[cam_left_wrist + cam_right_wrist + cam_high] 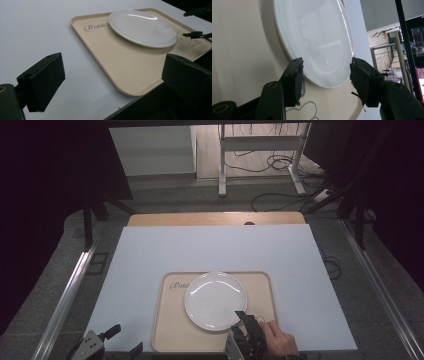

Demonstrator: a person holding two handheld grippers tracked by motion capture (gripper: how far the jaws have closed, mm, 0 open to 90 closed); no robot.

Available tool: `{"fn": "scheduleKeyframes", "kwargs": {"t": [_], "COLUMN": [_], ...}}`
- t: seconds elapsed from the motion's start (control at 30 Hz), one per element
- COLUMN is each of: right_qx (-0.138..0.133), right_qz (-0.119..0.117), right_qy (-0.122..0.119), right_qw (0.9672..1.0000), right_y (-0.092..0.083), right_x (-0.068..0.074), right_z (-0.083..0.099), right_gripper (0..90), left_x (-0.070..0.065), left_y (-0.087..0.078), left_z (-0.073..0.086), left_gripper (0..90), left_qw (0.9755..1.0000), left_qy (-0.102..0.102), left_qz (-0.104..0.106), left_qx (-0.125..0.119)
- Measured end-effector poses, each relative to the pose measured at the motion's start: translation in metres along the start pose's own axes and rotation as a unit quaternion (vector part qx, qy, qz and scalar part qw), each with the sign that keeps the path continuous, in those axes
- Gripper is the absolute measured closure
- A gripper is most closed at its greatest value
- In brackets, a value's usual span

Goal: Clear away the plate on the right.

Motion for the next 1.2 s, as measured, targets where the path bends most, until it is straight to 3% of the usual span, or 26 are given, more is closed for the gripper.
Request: {"fn": "scheduleKeyframes", "kwargs": {"t": [0.63,1.03,1.2], "right_qx": [-0.005,-0.013,-0.018], "right_qz": [-0.019,-0.037,-0.048], "right_qy": [0.059,0.105,0.132], "right_qw": [0.9981,0.9938,0.9899], "right_y": [0.000,-0.002,-0.004], "right_x": [-0.012,-0.019,-0.023], "right_z": [0.015,0.025,0.030], "right_gripper": [36.9,32.7,31.1], "left_x": [0.000,0.000,0.000], "left_y": [0.000,0.000,0.000], "left_z": [0.000,0.000,0.000], "left_gripper": [4.1,4.1,4.2], "left_qw": [1.0000,1.0000,1.0000], "left_qy": [-0.001,-0.001,0.000], "left_qz": [0.001,0.001,0.001], "left_qx": [-0.002,-0.003,-0.003]}}
Point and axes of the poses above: each handheld gripper's, and its own axes: y roughly forward along the jaws, z roughly out of its underside, x roughly to its left, the point moved 5 cm from there along y, roughly forward along the jaws, and after that the axes turned 14 degrees about x, right-handed, at the moved point
